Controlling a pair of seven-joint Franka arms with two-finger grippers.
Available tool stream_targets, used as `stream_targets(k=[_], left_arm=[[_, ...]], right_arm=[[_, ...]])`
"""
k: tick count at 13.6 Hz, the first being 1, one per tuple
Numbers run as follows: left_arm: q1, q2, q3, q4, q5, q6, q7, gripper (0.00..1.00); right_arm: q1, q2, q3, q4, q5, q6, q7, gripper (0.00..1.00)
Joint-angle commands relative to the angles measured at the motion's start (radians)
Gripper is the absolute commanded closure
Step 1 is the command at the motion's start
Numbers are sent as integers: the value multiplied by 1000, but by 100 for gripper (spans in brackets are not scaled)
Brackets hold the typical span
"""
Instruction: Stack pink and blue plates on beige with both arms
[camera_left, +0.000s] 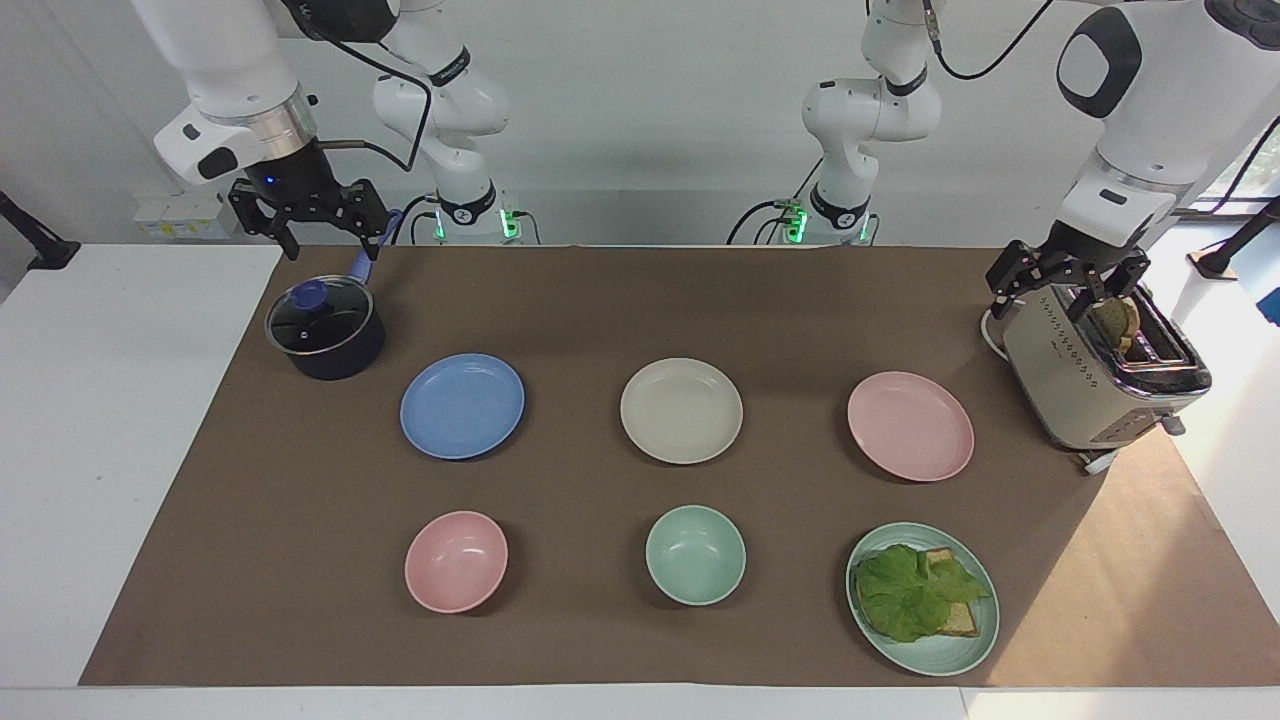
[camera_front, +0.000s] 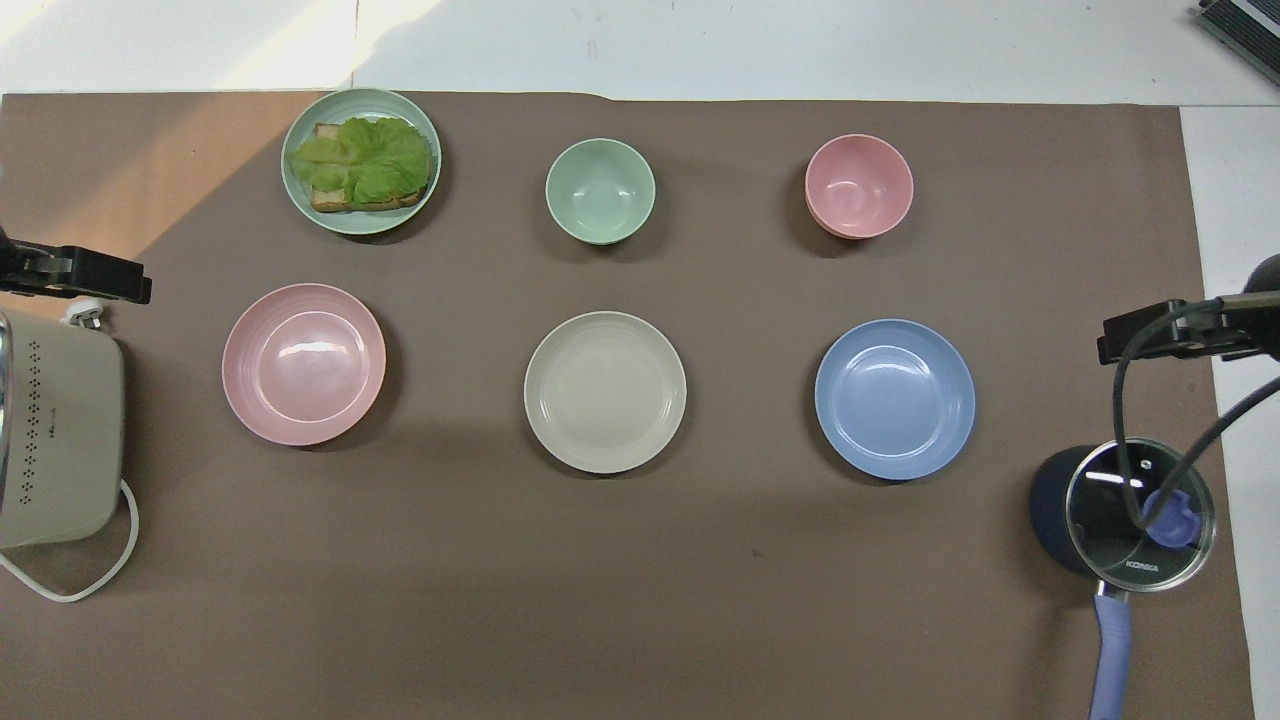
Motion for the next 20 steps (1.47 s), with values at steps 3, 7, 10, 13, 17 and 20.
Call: stream_targets(k=[3, 7, 10, 13, 17, 20], left_arm=[[2, -17, 0, -16, 17, -8, 14, 0], [3, -15, 0, -21, 17, -6, 14, 0], [3, -14, 0, -56, 17, 11, 17, 0], [5, -15, 1, -126, 17, 80, 15, 0], [22, 3, 1, -246, 17, 191, 15, 0], [37, 21, 1, -353, 17, 319, 15, 0]], right_arm=[[-15, -21, 9, -30, 3, 23, 11, 0], [-15, -21, 9, -30, 3, 23, 11, 0], [-15, -21, 9, -30, 3, 23, 11, 0], [-15, -21, 9, -30, 3, 23, 11, 0], [-15, -21, 9, -30, 3, 23, 11, 0], [-15, -21, 9, -30, 3, 23, 11, 0]])
